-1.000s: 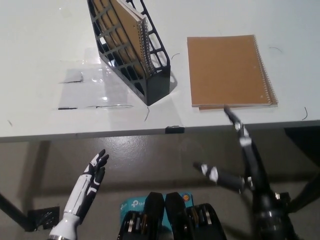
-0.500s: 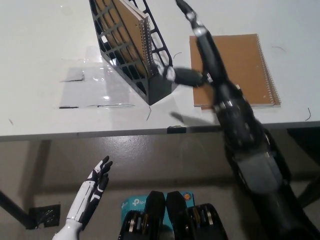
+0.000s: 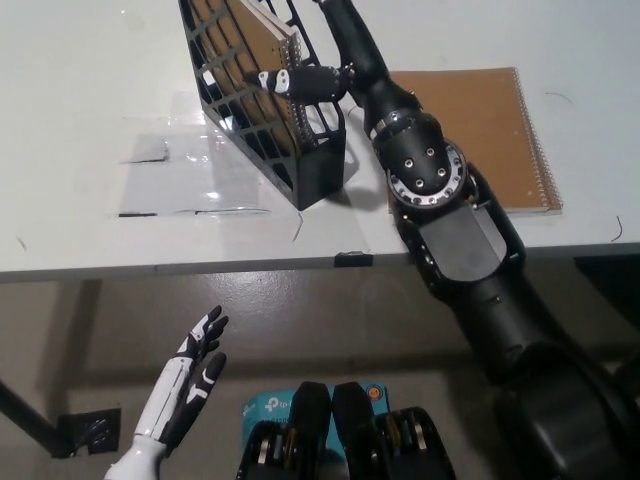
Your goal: Use the right hand to pick up a book from the book holder on the left side and put it on another book on the right side
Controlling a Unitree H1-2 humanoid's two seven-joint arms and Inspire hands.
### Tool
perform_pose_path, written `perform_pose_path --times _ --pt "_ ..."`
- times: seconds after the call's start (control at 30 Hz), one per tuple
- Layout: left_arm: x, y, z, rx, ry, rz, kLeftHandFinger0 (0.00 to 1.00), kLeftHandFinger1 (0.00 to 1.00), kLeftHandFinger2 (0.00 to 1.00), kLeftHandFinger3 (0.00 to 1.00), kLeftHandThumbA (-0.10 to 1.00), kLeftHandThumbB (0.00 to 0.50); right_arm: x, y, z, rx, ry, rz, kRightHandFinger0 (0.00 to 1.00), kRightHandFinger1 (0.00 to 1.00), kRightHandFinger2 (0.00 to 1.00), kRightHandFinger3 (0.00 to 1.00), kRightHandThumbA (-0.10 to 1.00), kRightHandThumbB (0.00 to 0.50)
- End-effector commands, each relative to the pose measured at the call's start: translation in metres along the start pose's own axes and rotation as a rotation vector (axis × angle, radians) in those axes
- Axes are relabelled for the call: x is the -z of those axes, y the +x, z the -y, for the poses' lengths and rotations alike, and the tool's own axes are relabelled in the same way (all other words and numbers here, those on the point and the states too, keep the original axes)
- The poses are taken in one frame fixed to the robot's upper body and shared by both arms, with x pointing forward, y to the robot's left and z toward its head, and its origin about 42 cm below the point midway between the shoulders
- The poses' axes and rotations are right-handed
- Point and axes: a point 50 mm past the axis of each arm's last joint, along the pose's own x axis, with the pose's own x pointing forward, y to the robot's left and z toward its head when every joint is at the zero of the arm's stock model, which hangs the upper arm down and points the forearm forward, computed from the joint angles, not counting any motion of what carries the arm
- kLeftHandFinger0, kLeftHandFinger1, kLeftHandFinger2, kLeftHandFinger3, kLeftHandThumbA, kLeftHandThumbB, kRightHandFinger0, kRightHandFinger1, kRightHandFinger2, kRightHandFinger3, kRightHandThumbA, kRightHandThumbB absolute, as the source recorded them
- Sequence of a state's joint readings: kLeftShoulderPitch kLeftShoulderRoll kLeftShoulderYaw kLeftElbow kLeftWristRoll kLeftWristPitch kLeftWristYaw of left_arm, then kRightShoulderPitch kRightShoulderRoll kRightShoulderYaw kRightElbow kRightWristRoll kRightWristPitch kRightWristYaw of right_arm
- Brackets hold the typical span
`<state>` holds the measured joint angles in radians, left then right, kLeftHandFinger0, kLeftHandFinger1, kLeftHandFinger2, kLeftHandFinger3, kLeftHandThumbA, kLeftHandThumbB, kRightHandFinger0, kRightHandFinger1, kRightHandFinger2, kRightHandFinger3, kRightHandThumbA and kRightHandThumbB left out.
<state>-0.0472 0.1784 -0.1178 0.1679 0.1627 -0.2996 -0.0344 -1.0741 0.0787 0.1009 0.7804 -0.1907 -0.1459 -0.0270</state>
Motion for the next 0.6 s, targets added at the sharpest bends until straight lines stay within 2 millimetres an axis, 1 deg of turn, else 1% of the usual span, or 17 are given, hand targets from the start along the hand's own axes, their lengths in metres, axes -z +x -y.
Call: perform_pose_path --times 0.0,0.03,0.13,0.2,0.3,0.37,0.43,0.5,0.57 --pt "-0.007 0.002 -0.003 0.022 0.037 0.037 1.0 1.0 1.0 1.0 0.96 0.318 -0.033 0.023 -0.004 -0.021 0.02 0.057 1.0 1.0 1.0 1.0 1.0 0.361" --pt "-0.007 0.002 -0.003 0.02 0.035 0.038 1.0 1.0 1.0 1.0 0.96 0.322 -0.032 0.024 -0.005 -0.027 0.004 0.059 1.0 1.0 1.0 1.0 1.0 0.351" --pt "-0.008 0.001 -0.004 0.023 0.036 0.037 1.0 1.0 1.0 1.0 0.95 0.317 -0.027 0.025 -0.009 -0.039 -0.005 0.046 1.0 1.0 1.0 1.0 1.0 0.356" --pt "-0.008 0.0 -0.004 0.02 0.028 0.034 1.0 1.0 1.0 1.0 0.93 0.325 -0.024 0.026 -0.011 -0.043 -0.005 0.029 1.0 1.0 1.0 1.0 1.0 0.366" --pt "-0.008 0.0 -0.003 0.025 0.028 0.034 1.0 1.0 1.0 1.0 0.93 0.326 -0.019 0.024 -0.012 -0.047 0.004 0.013 1.0 1.0 1.0 1.0 1.0 0.365" --pt "-0.007 -0.003 -0.002 0.022 0.017 0.035 1.0 1.0 1.0 1.0 0.9 0.321 -0.013 0.02 -0.014 -0.05 0.012 0.007 1.0 1.0 1.0 1.0 1.0 0.376" --pt "-0.006 -0.004 -0.001 0.026 0.029 0.034 1.0 1.0 1.0 1.0 0.91 0.318 -0.008 0.016 -0.017 -0.055 0.022 0.003 1.0 1.0 1.0 1.0 1.0 0.378" --pt "-0.005 -0.006 -0.001 0.03 0.041 0.029 1.0 1.0 1.0 1.0 0.92 0.303 -0.002 0.014 -0.02 -0.063 0.007 0.0 1.0 1.0 1.0 1.0 1.0 0.369" --pt "-0.005 -0.006 -0.002 0.033 0.04 0.03 1.0 1.0 1.0 1.0 0.91 0.303 0.001 0.012 -0.022 -0.067 0.017 -0.01 1.0 1.0 1.0 1.0 1.0 0.367"
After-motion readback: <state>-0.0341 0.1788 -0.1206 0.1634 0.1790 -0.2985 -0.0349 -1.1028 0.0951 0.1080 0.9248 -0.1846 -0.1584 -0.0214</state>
